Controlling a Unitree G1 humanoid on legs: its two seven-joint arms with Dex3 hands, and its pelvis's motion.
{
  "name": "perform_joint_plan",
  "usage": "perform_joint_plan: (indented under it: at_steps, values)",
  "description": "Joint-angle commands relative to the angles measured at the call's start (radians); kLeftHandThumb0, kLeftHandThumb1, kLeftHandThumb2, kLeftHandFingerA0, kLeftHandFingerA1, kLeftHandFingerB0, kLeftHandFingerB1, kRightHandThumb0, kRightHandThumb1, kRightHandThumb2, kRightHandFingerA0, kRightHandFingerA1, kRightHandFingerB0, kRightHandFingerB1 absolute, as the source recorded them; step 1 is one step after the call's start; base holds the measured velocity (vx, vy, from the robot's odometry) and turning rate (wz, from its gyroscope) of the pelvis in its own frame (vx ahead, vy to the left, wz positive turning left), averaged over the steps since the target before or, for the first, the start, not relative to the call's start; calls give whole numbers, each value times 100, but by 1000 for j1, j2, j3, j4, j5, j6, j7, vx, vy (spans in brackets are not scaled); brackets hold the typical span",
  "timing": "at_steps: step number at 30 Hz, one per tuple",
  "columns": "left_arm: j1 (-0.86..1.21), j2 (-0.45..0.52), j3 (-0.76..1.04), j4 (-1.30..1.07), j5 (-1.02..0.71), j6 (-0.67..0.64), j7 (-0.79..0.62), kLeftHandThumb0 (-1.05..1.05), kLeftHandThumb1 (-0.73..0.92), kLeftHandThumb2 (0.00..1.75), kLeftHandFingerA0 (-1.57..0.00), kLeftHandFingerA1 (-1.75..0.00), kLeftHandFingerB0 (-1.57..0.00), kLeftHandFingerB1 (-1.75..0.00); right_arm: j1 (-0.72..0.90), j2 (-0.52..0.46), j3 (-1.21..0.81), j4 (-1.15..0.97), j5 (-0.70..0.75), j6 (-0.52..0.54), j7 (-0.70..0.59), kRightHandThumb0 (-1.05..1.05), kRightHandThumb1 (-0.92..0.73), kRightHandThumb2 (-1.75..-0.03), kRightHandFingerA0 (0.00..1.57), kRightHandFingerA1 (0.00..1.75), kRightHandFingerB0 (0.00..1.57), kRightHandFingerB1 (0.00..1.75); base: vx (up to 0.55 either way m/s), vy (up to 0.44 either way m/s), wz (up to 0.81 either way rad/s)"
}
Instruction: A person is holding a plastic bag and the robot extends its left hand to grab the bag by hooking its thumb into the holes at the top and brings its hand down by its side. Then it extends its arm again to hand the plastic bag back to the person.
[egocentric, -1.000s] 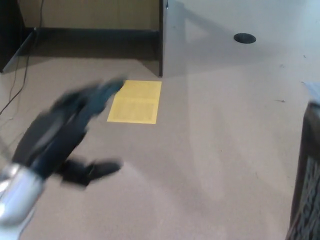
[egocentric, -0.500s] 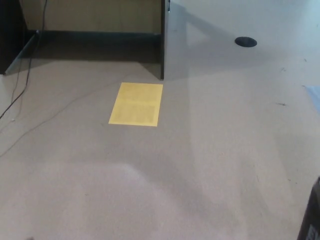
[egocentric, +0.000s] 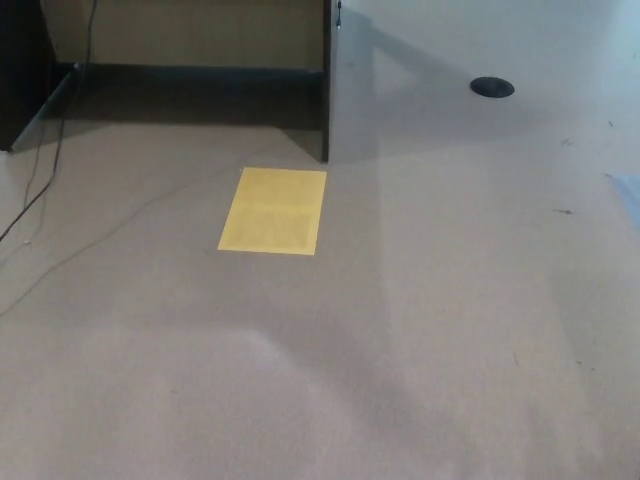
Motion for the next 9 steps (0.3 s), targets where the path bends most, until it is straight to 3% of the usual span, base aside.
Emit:
perform_joint_plan:
  at_steps: [1,2,4,5,7,8,9]
  values:
    - [-14,29,-15,36,-38,-41,-25,-55,74,63,-46,-41,-22,-29,4,-15,-3,2,-1,4,-1,-45,-75,-62,51,42,21,29,0,0,0]
    - [-14,30,-17,35,-40,-43,-24,-57,72,63,-55,-48,-22,-30,2,-15,-1,2,-5,3,-4,-46,-75,-62,52,42,22,29,0,0,0]
    - [-15,34,-21,35,-42,-47,-23,-57,72,63,-55,-51,-22,-29,-2,-13,0,4,-6,9,-4,-46,-75,-62,52,42,21,29,0,0,0]
    - [-14,38,-27,36,-42,-52,-30,-62,64,88,-30,-49,-17,-41,-4,-13,2,4,-8,17,0,-46,-76,-62,50,41,20,29,0,0,0]
    - [-14,40,-28,38,-50,-61,-30,-61,63,88,-30,-49,-17,-41,-6,-13,4,3,-9,20,1,-46,-76,-63,49,41,20,29,0,0,0]
    - [-18,41,-30,40,-50,-57,-31,-54,77,63,-35,-37,-24,-29,-5,-14,3,1,-8,16,2,-45,-76,-62,51,42,21,29,0,0,0]
    - [-18,41,-30,40,-50,-57,-31,-54,77,63,-35,-37,-24,-29,-5,-14,3,1,-8,16,2,-45,-76,-62,51,42,21,29,0,0,0]
